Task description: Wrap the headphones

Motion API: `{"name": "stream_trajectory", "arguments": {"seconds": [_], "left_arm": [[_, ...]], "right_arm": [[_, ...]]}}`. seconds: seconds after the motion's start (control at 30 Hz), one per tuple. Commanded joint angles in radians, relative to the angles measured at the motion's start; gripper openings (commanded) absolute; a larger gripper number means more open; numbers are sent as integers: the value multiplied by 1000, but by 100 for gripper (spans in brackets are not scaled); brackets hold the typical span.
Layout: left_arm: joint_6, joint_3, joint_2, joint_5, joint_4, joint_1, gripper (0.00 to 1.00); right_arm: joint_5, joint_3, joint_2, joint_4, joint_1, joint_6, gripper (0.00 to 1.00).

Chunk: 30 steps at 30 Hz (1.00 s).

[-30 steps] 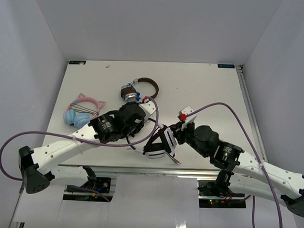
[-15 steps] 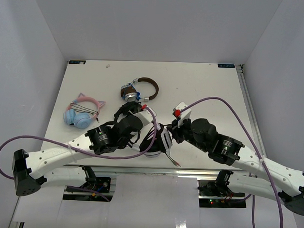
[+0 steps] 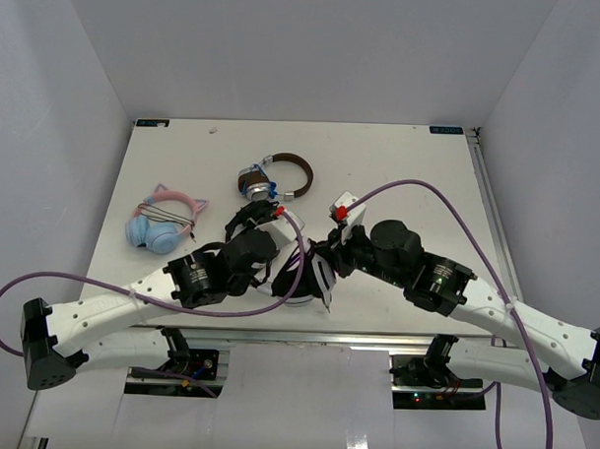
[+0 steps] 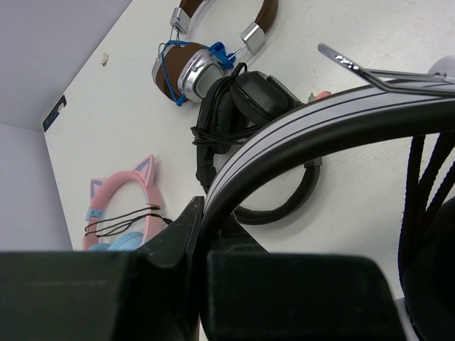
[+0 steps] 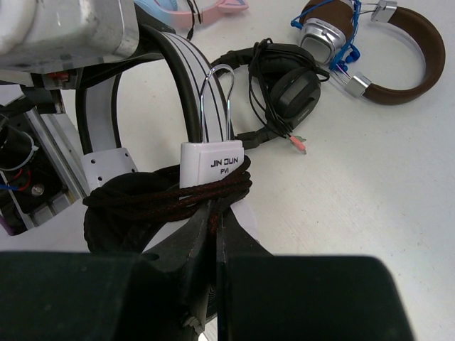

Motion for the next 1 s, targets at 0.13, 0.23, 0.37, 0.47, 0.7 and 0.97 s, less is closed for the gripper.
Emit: {"name": "stream_trajectory", "arguments": {"seconds": [0.13, 0.23, 0.37, 0.47, 0.7, 0.97], "left_arm": [[-56, 0, -20, -87, 44, 12, 0], [-74, 13, -24, -86, 37, 12, 0], [-85, 31, -30, -74, 23, 12, 0], [-87, 37, -32, -68, 15, 12, 0], [-139, 70, 1, -78, -23, 12, 0], [-284, 192, 49, -79, -136, 12, 0]], "right_arm": [[-221, 32, -61, 123, 19, 59, 8], [-227, 7, -76, 123, 19, 61, 10], [-212, -14, -91, 120, 17, 63, 11], [-209, -26, -101, 123, 16, 60, 11], [-280, -50, -112, 154, 17, 74, 11], [-358, -138, -146, 259, 17, 116, 14]]}}
